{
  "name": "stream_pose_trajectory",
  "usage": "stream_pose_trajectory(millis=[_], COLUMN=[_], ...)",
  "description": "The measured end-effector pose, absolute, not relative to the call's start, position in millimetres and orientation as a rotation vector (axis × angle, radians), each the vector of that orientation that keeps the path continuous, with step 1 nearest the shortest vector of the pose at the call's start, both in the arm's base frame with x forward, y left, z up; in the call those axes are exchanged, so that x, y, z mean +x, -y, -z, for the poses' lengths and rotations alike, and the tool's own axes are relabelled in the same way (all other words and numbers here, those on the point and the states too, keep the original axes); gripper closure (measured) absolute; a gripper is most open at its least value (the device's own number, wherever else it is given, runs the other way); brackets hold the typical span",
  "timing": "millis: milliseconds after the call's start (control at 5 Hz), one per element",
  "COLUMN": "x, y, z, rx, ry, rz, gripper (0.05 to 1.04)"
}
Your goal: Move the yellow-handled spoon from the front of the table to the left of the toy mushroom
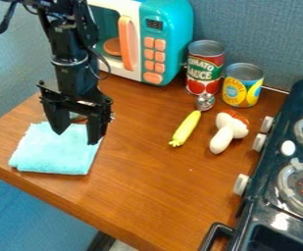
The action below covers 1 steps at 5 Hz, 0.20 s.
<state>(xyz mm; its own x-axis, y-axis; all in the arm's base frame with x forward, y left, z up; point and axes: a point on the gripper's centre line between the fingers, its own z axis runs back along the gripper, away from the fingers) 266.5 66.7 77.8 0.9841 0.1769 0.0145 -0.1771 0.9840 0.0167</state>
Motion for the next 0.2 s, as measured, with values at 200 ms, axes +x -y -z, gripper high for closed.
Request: stream_pose_trajectory(millis=[200], x=[266.5], y=[-66.5], z=[-77.8], rx=[0.017], ry=[0.013], rz=[-0.179], gripper=[0.082])
